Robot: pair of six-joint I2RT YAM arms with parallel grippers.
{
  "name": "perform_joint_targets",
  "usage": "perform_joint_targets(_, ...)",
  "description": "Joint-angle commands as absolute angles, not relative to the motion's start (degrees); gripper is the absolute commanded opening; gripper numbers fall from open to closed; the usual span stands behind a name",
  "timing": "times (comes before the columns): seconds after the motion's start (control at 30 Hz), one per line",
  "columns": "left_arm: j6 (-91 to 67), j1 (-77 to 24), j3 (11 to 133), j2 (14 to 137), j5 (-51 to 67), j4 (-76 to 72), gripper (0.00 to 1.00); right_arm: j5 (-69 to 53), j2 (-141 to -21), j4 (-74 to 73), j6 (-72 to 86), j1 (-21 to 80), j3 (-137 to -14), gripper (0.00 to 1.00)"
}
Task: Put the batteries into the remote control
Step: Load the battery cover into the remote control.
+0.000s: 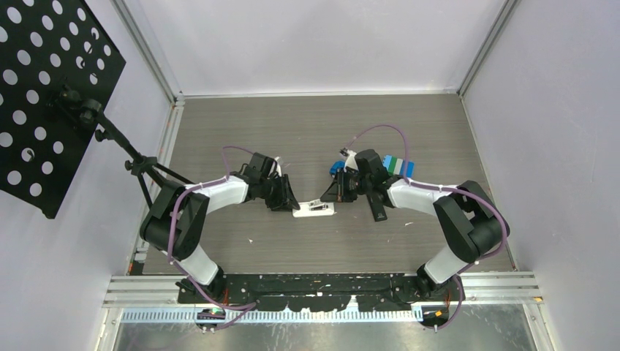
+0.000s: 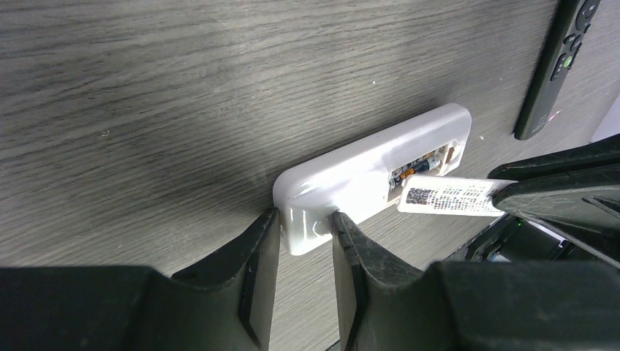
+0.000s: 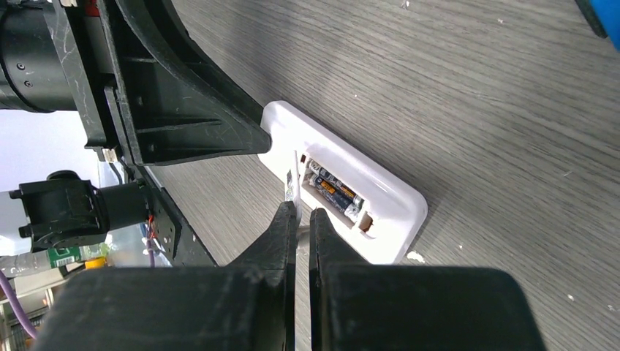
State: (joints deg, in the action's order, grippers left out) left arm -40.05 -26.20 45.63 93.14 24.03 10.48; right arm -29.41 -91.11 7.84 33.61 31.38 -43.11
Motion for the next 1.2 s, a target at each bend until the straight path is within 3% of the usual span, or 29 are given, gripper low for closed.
perform_joint_targets(0.0, -39.2, -26.5, 46.8, 94.1, 21.4, 8.6, 0.32, -29.8, -91.4, 9.0, 33.2, 31.2, -44.2, 0.0)
perform_joint_targets(0.6, -39.7, -26.5, 46.6, 94.1, 22.5, 7.9, 0.32, -30.9, -95.2, 5.6, 32.5, 31.2, -46.3, 0.01)
perform_joint_targets(0.93, -40.1, -26.5, 46.5, 93.9, 22.7, 7.8, 0.32, -31.3, -95.0, 0.4, 35.2, 31.2, -47.8, 0.26)
perform_joint_targets(1.17, -39.8, -26.5, 46.7, 93.8, 22.5, 8.2, 0.33, -30.3, -95.2, -3.0, 35.4, 31.3, -49.1, 0.27)
